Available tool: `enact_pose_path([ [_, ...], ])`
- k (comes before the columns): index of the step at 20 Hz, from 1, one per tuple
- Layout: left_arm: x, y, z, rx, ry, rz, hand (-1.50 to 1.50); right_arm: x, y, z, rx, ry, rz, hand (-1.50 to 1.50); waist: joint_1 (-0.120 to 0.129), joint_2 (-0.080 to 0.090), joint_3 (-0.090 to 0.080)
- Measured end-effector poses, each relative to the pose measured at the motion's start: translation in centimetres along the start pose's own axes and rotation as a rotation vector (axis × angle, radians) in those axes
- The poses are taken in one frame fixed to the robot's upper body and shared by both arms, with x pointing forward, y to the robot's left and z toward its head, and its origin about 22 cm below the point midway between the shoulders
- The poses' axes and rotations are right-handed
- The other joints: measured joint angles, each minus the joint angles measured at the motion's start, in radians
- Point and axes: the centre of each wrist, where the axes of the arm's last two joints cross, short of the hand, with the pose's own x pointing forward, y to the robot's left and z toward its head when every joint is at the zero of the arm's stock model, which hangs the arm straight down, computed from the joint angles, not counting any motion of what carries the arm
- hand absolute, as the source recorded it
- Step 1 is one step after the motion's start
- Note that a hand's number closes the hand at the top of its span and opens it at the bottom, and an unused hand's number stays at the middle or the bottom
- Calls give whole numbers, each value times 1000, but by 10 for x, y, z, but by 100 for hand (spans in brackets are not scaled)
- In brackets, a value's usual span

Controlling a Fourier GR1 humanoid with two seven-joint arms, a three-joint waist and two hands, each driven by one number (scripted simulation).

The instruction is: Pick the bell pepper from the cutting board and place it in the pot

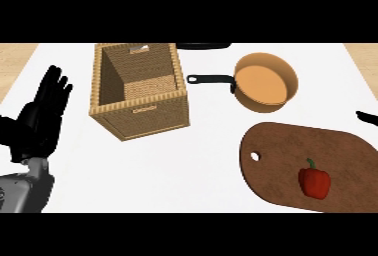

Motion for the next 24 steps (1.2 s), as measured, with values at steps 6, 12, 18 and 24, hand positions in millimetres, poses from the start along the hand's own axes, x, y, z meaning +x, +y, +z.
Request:
enact_pose_path([
  [6, -3, -2, 1, -4, 1, -1, 0, 38, 23, -21, 120, 89, 51, -150, 2, 1, 1],
  [12, -6, 1, -1, -4, -1, 2, 0, 51, 49, -28, 152, 122, 49, -150, 0, 1, 2],
  [18, 1, -3, 0, -4, 3, 2, 0, 56, 70, -32, 170, 194, 90, -150, 1, 1, 3],
  [24, -2, -3, 3, -8, 1, 4, 0, 47, 87, -40, 163, 232, 120, -150, 1, 2, 3],
])
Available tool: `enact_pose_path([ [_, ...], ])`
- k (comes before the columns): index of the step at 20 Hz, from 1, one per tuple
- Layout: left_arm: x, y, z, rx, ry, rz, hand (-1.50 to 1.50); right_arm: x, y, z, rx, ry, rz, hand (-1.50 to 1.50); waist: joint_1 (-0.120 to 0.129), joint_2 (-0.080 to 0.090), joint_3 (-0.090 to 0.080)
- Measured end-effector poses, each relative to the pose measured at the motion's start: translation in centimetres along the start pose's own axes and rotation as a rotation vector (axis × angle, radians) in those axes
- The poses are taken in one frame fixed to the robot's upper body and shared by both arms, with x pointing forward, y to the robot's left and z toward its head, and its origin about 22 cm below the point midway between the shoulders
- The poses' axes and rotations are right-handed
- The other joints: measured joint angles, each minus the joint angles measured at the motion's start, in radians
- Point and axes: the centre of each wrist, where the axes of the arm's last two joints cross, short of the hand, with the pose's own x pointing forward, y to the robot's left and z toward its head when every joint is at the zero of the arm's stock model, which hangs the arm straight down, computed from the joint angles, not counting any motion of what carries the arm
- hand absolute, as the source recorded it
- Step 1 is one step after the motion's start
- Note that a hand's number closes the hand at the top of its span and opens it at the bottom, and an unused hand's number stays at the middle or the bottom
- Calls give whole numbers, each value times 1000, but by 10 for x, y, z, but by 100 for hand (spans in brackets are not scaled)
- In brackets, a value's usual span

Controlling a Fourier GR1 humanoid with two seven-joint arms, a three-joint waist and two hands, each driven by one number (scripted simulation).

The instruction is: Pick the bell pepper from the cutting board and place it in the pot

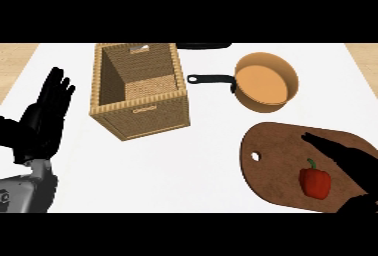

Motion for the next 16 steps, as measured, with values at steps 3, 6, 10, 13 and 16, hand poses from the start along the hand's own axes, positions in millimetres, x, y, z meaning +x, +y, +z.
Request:
enact_pose_path([
  [3, -2, 5, 5, 1, 0, -2, 0, -5, 4, -1, 7, 4, 0, -150, 0, 0, 0],
  [6, 3, 0, 2, 0, -2, -3, 0, -7, 10, -9, 3, 1, 5, -150, 0, 0, 0],
  [10, -3, 6, -5, 5, 1, -2, 0, -10, 18, -14, 4, 26, 15, -150, -1, 0, 0],
  [13, -3, 1, -4, 3, 0, -9, 0, -15, 18, -20, 6, 43, 11, -150, 0, 0, 0],
  [16, -1, 1, -5, 1, -2, -6, 0, -24, 23, -22, 15, 44, 12, 150, 0, 0, 0],
])
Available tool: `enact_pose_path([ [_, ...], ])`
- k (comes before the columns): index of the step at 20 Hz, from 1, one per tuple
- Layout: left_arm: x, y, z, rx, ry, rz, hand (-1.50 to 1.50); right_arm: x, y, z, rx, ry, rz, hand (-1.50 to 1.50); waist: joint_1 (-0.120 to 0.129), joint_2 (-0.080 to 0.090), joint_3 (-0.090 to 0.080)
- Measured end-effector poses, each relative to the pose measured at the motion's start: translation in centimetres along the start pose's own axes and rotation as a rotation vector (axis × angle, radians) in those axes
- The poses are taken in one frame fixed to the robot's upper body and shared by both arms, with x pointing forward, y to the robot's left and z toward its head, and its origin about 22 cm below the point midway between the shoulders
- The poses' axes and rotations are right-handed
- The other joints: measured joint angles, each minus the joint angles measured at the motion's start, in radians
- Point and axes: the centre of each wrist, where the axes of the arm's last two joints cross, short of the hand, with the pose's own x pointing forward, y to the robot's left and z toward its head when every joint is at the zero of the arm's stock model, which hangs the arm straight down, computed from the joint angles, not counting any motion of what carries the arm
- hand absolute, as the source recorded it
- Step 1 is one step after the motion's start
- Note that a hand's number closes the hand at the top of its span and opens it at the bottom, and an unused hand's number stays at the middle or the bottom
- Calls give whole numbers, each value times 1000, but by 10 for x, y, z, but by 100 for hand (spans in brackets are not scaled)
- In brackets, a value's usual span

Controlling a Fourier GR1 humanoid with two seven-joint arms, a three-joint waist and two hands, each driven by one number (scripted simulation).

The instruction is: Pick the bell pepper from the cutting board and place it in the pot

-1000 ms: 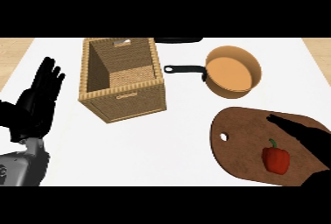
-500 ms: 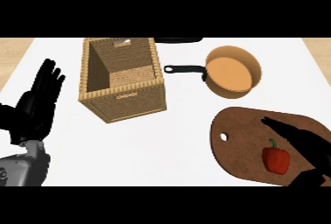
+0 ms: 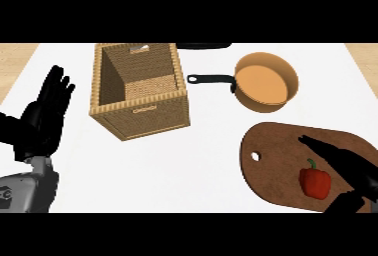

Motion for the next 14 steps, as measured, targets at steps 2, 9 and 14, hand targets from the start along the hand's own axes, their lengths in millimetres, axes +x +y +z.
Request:
enact_pose_path([
  [2, 1, -1, 0, 0, -1, 2, 0, -2, 2, -3, 17, -26, 41, 150, 1, 0, 0],
  [9, -2, 2, 5, 2, 2, 4, 0, 1, 9, -12, 4, -102, 115, 150, 1, -2, -4],
  [14, -2, 5, 4, -2, 1, 4, 0, -3, 13, -17, 4, -130, 132, 150, 1, -3, -6],
])
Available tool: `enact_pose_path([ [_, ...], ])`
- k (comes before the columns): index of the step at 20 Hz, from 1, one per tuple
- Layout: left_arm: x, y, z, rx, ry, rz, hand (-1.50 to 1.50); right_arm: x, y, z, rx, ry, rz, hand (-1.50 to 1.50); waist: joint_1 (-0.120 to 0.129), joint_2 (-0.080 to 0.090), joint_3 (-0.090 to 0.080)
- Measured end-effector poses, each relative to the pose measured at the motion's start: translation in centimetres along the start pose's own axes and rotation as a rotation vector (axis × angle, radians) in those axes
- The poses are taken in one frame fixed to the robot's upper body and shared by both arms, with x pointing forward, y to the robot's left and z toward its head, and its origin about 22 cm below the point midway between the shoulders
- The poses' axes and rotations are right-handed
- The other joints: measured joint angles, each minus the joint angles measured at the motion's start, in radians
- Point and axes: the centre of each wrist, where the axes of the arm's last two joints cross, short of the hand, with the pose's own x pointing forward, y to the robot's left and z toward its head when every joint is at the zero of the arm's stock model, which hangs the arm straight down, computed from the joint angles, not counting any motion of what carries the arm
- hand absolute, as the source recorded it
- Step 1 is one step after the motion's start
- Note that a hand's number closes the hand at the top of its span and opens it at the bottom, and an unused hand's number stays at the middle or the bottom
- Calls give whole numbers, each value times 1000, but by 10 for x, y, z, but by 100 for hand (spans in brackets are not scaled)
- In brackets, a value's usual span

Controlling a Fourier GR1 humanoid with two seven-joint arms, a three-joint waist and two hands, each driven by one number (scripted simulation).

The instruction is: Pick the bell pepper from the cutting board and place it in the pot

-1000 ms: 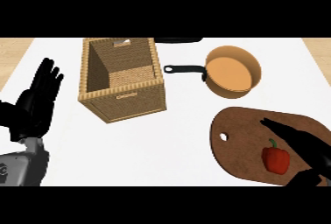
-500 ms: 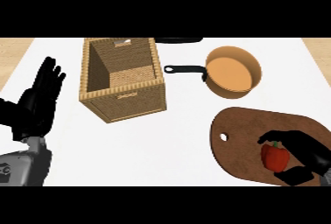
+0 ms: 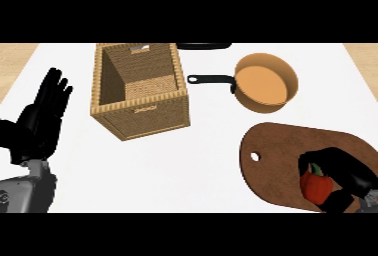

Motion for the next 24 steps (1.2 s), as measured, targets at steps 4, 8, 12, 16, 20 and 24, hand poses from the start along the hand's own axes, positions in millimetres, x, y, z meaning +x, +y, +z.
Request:
enact_pose_path([
  [4, 3, -2, 1, -4, -2, -2, 0, 54, 8, -21, -19, -23, 9, 150, 6, -2, -3],
  [8, 5, -8, -3, -29, -3, -1, 0, 151, 11, -55, -65, -94, -2, 150, 36, 3, -1],
  [12, 8, -15, -5, -44, -6, 1, 0, 222, 3, -63, -122, -106, -9, 150, 51, 4, 2],
  [16, 5, -15, -6, -45, -2, -3, 0, 268, -19, -53, -294, -102, -91, 150, 53, 2, 3],
  [20, 6, -15, -7, -39, -2, -6, 0, 299, -46, -37, -529, -72, -189, 150, 43, -2, 4],
  [24, 4, -16, -5, -27, -1, -3, 0, 325, -72, -27, -753, -40, -228, 150, 32, -2, 4],
])
